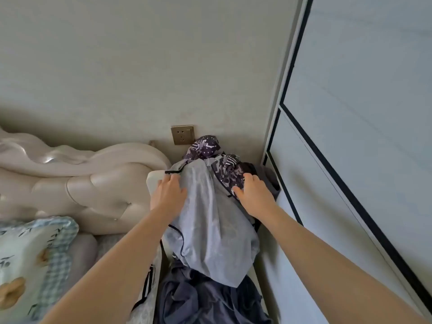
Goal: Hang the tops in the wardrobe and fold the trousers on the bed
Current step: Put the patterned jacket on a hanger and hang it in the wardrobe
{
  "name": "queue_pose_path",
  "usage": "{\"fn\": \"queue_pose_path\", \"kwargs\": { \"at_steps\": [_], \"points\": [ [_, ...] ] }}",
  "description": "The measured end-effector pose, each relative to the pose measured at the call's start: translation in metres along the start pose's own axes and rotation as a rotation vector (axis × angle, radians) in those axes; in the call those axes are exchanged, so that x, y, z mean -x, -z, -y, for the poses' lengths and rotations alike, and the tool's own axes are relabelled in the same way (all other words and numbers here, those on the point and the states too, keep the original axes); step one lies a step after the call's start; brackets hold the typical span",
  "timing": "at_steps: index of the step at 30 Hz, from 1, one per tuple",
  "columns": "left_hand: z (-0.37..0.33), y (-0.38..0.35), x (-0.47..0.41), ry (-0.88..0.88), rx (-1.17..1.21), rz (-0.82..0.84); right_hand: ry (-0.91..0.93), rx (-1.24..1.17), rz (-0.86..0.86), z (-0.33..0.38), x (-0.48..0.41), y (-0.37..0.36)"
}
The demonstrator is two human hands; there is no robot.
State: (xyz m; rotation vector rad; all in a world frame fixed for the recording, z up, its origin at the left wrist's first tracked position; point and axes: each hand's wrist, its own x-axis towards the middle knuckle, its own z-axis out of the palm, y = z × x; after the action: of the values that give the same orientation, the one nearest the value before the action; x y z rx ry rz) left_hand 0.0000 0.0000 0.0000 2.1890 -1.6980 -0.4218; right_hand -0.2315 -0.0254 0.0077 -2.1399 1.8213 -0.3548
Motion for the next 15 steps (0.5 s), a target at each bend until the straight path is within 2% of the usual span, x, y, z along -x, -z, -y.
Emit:
{"fn": "queue_pose_path", "kwargs": {
  "at_steps": [5,9,12,15],
  "points": [
    [0.008,-0.015,-0.048,-0.023,-0.193,0.031,-0.102,-0.120,0.109,0.006,-0.055,-0.015],
    [0.014,-0.028,-0.073,0.047,-0.188,0.052,-0.138,-0.071,0.140,0.011,-0.087,-0.024],
    [0.015,-0.034,-0.081,0.026,-0.246,-0.072,-0.173,-0.009,0.088,0.017,-0.100,-0.031],
    [0.014,-0.030,-0.082,0.039,-0.147,-0.190,-0.193,0.020,0.017,0.020,-0.106,-0.036]
  ]
}}
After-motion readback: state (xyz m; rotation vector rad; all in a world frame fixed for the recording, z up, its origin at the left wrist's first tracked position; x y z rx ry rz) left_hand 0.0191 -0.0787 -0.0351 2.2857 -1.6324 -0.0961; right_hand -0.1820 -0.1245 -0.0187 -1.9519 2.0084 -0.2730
